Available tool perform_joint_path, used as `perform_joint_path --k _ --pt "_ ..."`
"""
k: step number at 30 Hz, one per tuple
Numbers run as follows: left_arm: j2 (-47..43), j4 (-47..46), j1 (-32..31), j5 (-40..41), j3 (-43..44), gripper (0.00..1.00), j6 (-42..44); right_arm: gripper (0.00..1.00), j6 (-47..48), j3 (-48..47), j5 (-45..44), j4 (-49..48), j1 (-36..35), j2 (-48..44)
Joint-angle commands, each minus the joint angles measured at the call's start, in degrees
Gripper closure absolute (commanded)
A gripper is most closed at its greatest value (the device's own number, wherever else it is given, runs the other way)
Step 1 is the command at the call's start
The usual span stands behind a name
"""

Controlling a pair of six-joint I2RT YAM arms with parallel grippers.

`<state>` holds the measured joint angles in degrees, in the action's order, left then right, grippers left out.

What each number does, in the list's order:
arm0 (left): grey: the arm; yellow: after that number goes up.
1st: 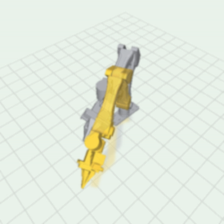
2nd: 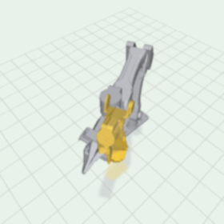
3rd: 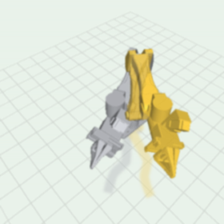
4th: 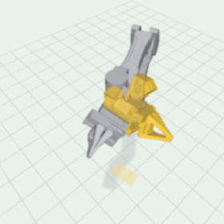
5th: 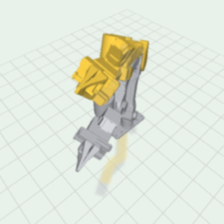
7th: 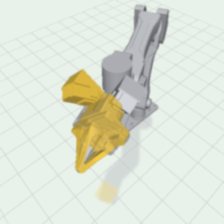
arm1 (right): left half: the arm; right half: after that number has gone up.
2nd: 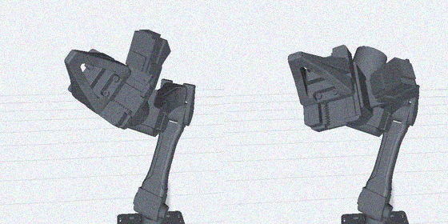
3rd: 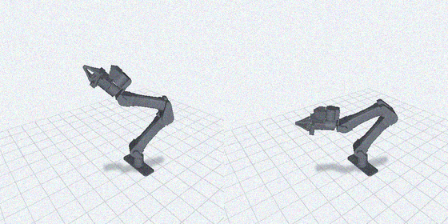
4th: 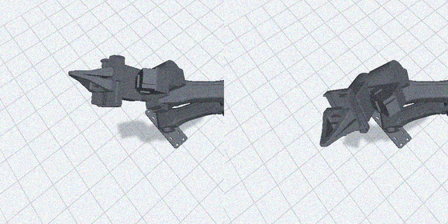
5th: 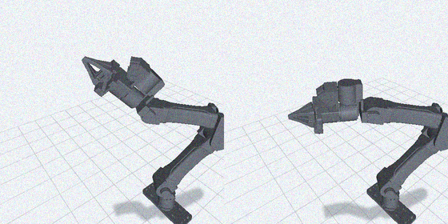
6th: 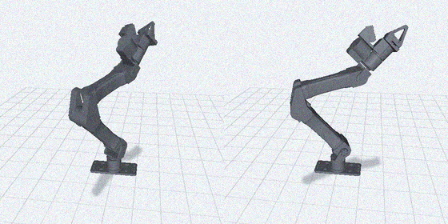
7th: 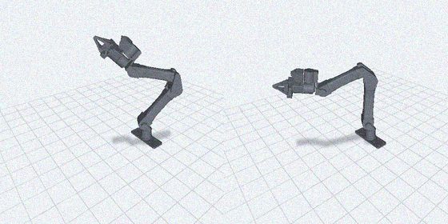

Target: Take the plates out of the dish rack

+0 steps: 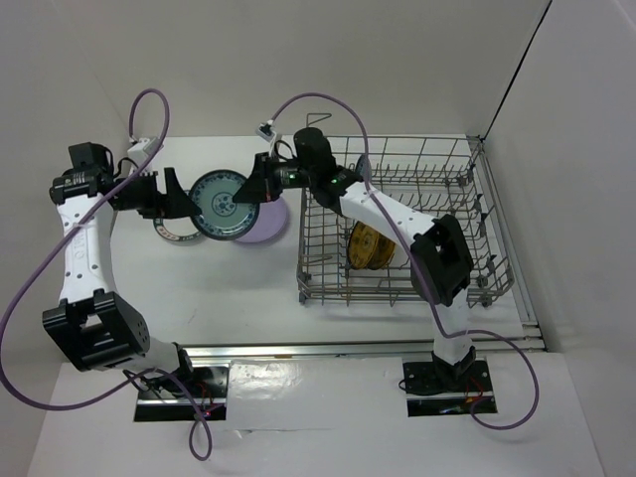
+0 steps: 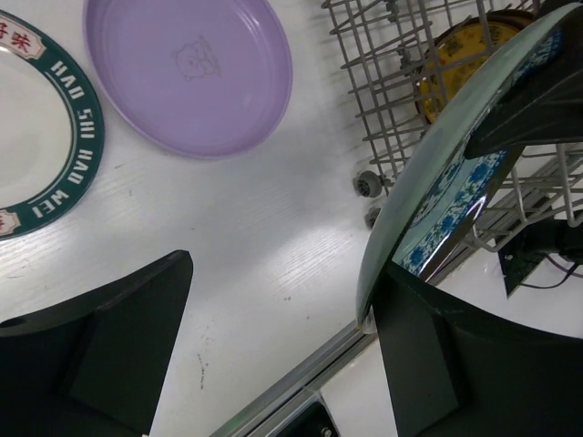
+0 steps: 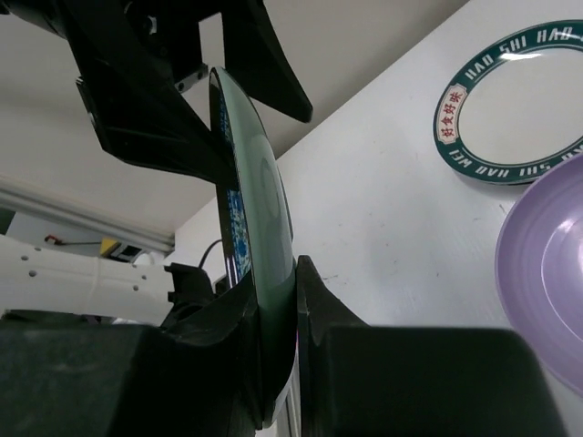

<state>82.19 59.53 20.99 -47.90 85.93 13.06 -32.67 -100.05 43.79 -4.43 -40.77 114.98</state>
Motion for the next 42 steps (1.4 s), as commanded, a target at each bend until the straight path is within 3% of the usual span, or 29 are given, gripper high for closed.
perform_joint_path --k 1,4,6,8,9,14,18,19,20,23,24,27,33,37,42 --pt "-0.81 -2.84 -0.34 0.88 -1.64 0.08 -0.32 1.00 -2.49 -3.66 4.37 -8.32 -1.23 -0.54" --pt "-0.81 -2.84 -0.95 -0.61 -1.64 0.13 -0.32 1.00 -2.49 -3.13 4.90 -8.32 -1.24 0.16" --pt "-0.19 -2.84 -1.57 -1.23 -1.64 0.21 -0.32 1.00 -3.11 -3.75 5.51 -8.32 -1.76 1.47" --pt "-0.19 -2.13 -2.09 -2.72 -0.51 0.38 -0.32 1.00 -3.63 -3.75 6.04 -8.32 -1.76 2.09" --pt "-0.19 -1.53 -2.10 -2.73 -0.50 0.61 -0.32 1.00 -3.63 -3.75 6.04 -8.84 -1.76 2.09" --pt "-0.19 -0.20 -3.24 -4.21 -0.50 0.99 0.48 1.00 -4.16 -3.75 6.74 -8.24 -2.38 3.23" --pt "-0.81 1.20 -3.24 -2.03 -1.64 1.00 1.71 1.00 -2.94 -5.06 6.66 -4.03 -3.00 3.85" --pt "-0.81 1.99 -3.24 -0.28 -1.64 1.00 2.58 0.95 -2.23 -6.02 6.66 -2.53 -3.00 3.85" --pt "-1.33 2.61 -3.24 0.69 -1.64 1.00 3.19 0.73 -1.62 -6.64 4.74 -0.69 -3.00 3.85" --pt "-1.94 4.28 -2.62 4.47 -1.64 1.00 5.13 0.51 2.86 -8.40 0.44 6.08 -3.00 1.83" --pt "-1.95 5.15 -1.93 5.26 -1.64 1.00 5.13 0.37 4.00 -8.41 -1.23 8.62 -3.00 1.22" --pt "-2.48 6.65 0.01 8.08 -3.21 1.00 7.50 0.24 7.61 -8.93 -10.96 12.94 -3.00 -1.42" --pt "-0.64 7.45 1.24 14.49 -12.00 1.00 16.46 0.21 9.46 -9.99 -25.84 22.70 -1.07 -7.04" --pt "3.84 6.92 -0.16 13.89 -18.16 1.00 23.75 0.20 13.06 -9.99 -33.15 26.66 -0.45 -11.08" --pt "8.07 -2.80 -3.15 18.87 -22.82 1.00 24.04 0.18 16.14 -6.13 -36.57 27.19 0.08 -16.01"
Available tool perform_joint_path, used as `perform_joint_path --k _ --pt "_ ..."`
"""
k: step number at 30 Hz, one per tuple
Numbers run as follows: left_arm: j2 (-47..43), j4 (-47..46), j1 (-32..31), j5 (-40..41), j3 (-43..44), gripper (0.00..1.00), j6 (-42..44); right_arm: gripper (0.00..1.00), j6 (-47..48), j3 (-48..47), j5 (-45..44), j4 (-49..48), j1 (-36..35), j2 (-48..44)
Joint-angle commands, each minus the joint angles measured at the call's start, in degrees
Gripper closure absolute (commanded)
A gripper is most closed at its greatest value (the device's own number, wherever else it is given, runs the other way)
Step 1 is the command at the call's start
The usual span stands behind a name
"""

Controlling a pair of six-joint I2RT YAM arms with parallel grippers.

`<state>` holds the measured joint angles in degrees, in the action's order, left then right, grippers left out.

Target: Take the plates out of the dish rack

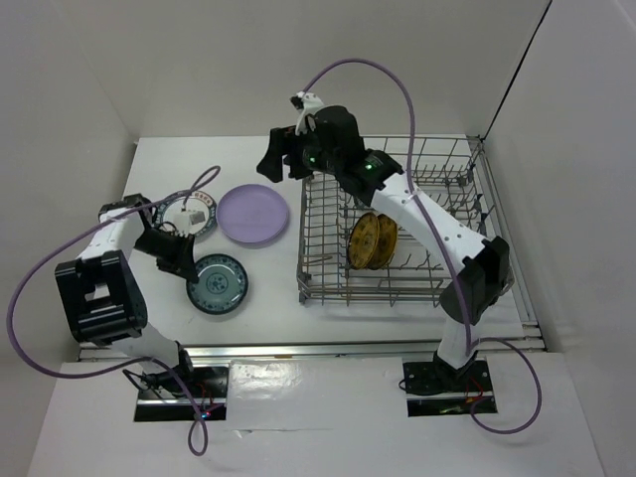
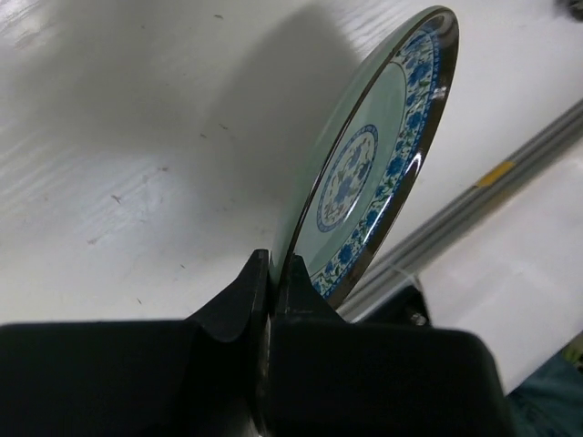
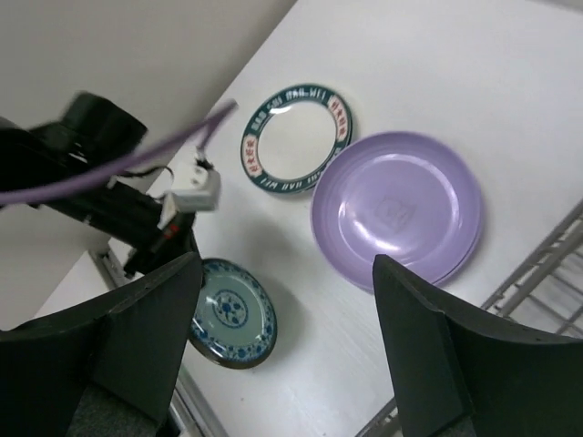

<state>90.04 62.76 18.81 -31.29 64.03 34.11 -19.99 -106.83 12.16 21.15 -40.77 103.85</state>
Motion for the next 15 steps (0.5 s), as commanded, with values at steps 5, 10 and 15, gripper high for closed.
perform_joint_path --k 5,10,15 --pt "4.61 -15.38 -4.30 9.05 -2.15 0.98 -2.55 0.16 2.85 1.18 -12.50 6.43 2.19 -5.68" --pt "12.26 -16.18 -6.06 9.58 1.09 0.94 -6.51 0.16 2.85 -0.49 -20.59 12.16 7.54 -5.15" --pt "14.02 -18.81 -9.13 13.88 -0.39 0.66 -7.65 0.16 3.99 1.44 -18.67 10.58 10.80 -6.20"
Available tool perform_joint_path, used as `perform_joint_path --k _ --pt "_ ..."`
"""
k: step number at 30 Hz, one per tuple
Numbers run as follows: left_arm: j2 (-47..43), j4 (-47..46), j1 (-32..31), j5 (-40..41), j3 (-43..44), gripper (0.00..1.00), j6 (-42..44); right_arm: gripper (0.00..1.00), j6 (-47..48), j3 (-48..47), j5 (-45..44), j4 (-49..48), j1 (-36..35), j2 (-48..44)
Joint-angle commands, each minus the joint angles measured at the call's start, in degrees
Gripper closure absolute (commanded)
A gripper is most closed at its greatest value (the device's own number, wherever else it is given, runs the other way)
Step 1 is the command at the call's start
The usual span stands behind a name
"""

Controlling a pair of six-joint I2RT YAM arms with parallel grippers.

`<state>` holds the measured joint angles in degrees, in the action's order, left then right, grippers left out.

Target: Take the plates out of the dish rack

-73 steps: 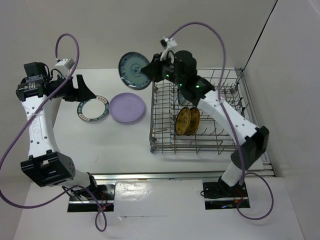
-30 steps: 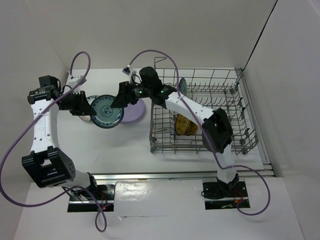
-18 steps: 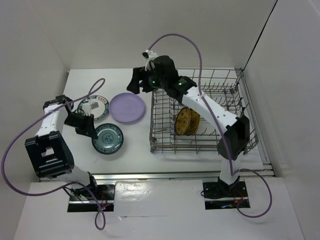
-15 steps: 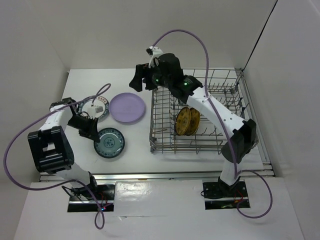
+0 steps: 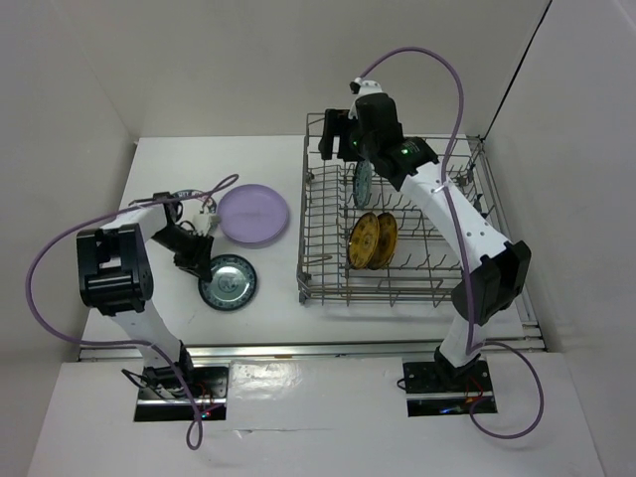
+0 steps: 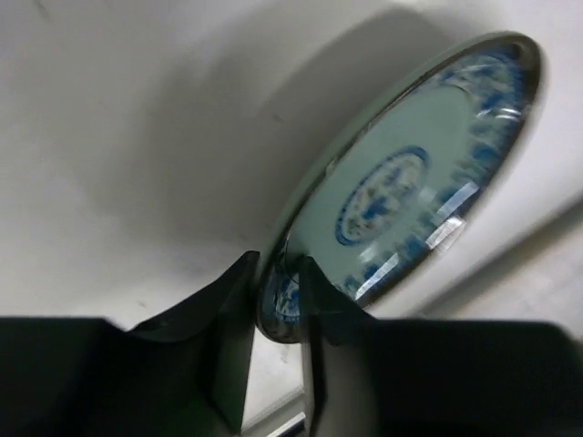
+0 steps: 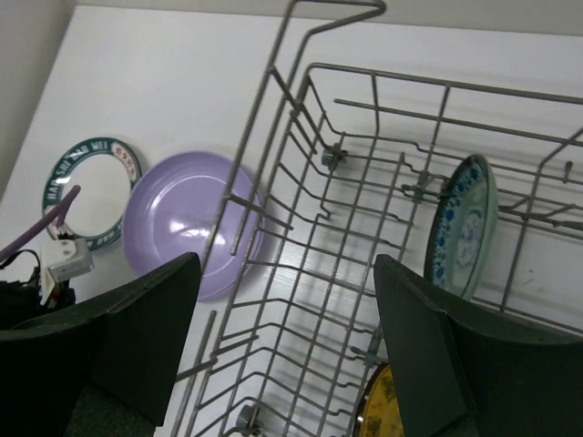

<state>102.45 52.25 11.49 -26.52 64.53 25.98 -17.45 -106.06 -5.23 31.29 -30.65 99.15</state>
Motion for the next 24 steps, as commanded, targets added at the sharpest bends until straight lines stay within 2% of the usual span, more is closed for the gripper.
perform_joint_path --k 1,4,7,12,15,20,23,24 --pt "1.61 -9.35 -1.82 9.73 -1.68 0.62 0.48 0.16 1.46 1.46 -1.27 -0.52 0.68 -1.51" --pt "0.56 -9.97 -1.82 11.31 -0.82 0.49 -0.13 0.16 1.98 2.00 0.22 -1.23 1.21 -2.03" --pt "-0.32 -9.18 -1.82 11.32 2.96 0.44 -2.06 0.16 1.98 2.00 3.03 -1.84 2.62 -2.03" --pt "-2.17 -7.52 -1.82 6.15 11.47 0.43 -6.90 0.16 1.98 2.00 3.56 -2.46 3.14 -1.51" --pt "0.37 -7.51 -1.82 3.41 15.52 0.43 -11.29 0.16 3.21 2.00 3.04 -2.46 3.14 -0.98" --pt "8.36 -9.27 -4.27 11.48 25.54 0.43 -18.59 0.16 3.21 1.47 2.16 -1.93 5.78 0.16" --pt "12.41 -10.49 -6.73 14.91 29.06 0.43 -19.99 0.16 3.21 -0.10 -2.39 -0.53 7.01 2.43" --pt "13.29 -10.50 -7.26 14.92 29.85 0.43 -20.00 0.16 3.21 -0.11 -6.33 0.08 7.01 3.06"
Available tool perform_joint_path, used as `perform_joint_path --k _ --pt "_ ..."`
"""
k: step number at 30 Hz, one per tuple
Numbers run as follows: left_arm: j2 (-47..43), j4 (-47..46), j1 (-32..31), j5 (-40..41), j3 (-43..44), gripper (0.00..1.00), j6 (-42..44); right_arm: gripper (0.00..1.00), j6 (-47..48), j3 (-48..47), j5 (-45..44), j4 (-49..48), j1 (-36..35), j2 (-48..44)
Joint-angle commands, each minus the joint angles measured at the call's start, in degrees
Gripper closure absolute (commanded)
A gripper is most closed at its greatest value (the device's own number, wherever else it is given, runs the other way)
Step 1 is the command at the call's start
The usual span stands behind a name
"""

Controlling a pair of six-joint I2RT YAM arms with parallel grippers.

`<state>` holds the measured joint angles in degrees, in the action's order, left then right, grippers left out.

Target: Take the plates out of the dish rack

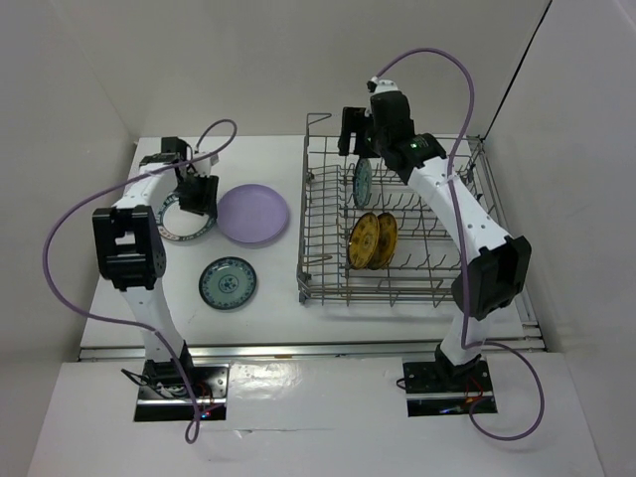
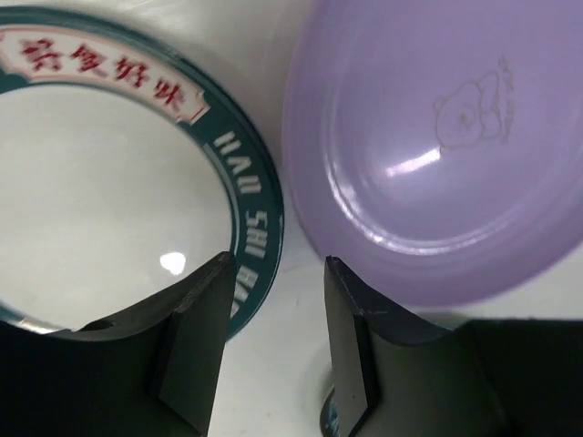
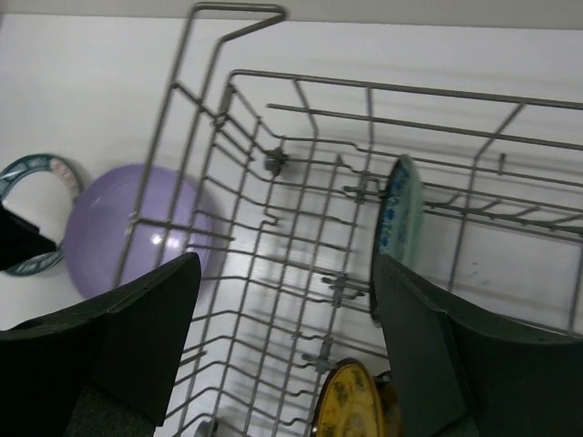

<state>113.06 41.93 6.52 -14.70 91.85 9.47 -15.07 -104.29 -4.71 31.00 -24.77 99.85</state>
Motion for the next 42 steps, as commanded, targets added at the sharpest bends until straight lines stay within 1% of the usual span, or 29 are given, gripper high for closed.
perform_joint_path --k 1,2,3,7,10,17,18,23,24,26,28,29,30,31,32,34,35,37,38,40,42 --pt "4.18 -0.71 -2.83 3.88 3.24 0.43 -4.11 0.16 0.83 -2.66 -8.54 1.42 1.83 3.06" --pt "4.89 -0.71 -3.35 3.89 4.46 0.43 -4.64 0.18 1.35 -3.19 -9.61 1.43 1.84 4.37" --pt "5.59 -1.41 -4.14 4.50 5.00 0.43 -4.64 0.18 1.36 -3.20 -10.92 2.04 2.53 5.08" --pt "7.96 -2.55 -4.77 6.78 6.23 0.44 -6.57 0.21 1.36 -4.87 -10.24 4.76 4.12 9.56" --pt "9.02 -2.56 -4.77 7.40 6.23 0.45 -6.57 0.23 1.36 -4.87 -8.92 3.98 4.65 11.50" --pt "10.43 -1.94 -5.38 7.22 7.55 0.45 -6.57 0.24 1.36 -3.64 -9.61 2.04 4.65 14.84" --pt "10.43 -1.94 -6.16 8.10 7.55 0.45 -6.57 0.24 1.36 -3.64 -10.23 2.56 4.65 15.80" --pt "9.91 -4.57 -9.68 19.86 6.41 0.45 -6.57 0.26 0.83 -4.78 -12.25 3.19 4.65 18.18" --pt "9.90 -4.58 -9.69 20.41 6.41 0.45 -6.05 0.26 0.83 -5.30 -12.25 3.71 4.65 18.88" --pt "9.90 -4.58 -10.39 20.41 6.41 0.45 -6.05 0.29 0.83 -5.31 -12.25 4.23 4.65 19.68" --pt "9.90 -4.58 -10.39 21.02 6.41 0.45 -6.66 0.35 0.22 -5.31 -12.25 4.24 4.65 20.29" --pt "9.90 -4.06 -10.39 21.03 6.41 0.45 -6.66 0.35 0.22 -5.31 -12.25 4.24 4.65 20.29" --pt "9.90 -4.05 -10.39 21.03 6.41 0.45 -6.66 0.39 0.22 -5.31 -12.25 4.24 4.65 20.29" --pt "9.90 -4.05 -10.39 21.03 6.41 0.45 -6.66 0.49 0.22 -5.31 -12.25 4.24 4.65 20.29" --pt "9.90 -4.05 -10.39 20.42 6.41 0.45 -6.66 0.55 0.22 -5.31 -12.25 4.24 4.65 20.29" --pt "9.38 -4.05 -10.39 20.41 6.41 0.45 -6.66 0.70 0.22 -5.31 -14.09 4.24 4.65 20.29" --pt "9.38 -3.44 -10.39 20.41 6.41 0.45 -6.66 0.85 0.22 -5.31 -15.06 4.24 4.04 19.68" --pt "8.85 -2.91 -10.39 20.41 6.93 0.45 -6.66 0.98 1.00 -6.62 -19.08 4.24 2.90 19.06" --pt "8.33 -2.39 -10.39 20.41 6.94 0.44 -6.66 1.00 1.53 -7.15 -20.67 4.24 1.85 18.37" --pt "7.63 -1.85 -10.39 20.41 7.46 0.44 -6.66 1.00 3.46 -9.17 -25.06 4.76 1.05 17.66" --pt "6.92 -1.33 -10.39 20.41 8.16 0.40 -6.66 1.00 4.34 -10.75 -27.45 5.29 0.43 16.96"
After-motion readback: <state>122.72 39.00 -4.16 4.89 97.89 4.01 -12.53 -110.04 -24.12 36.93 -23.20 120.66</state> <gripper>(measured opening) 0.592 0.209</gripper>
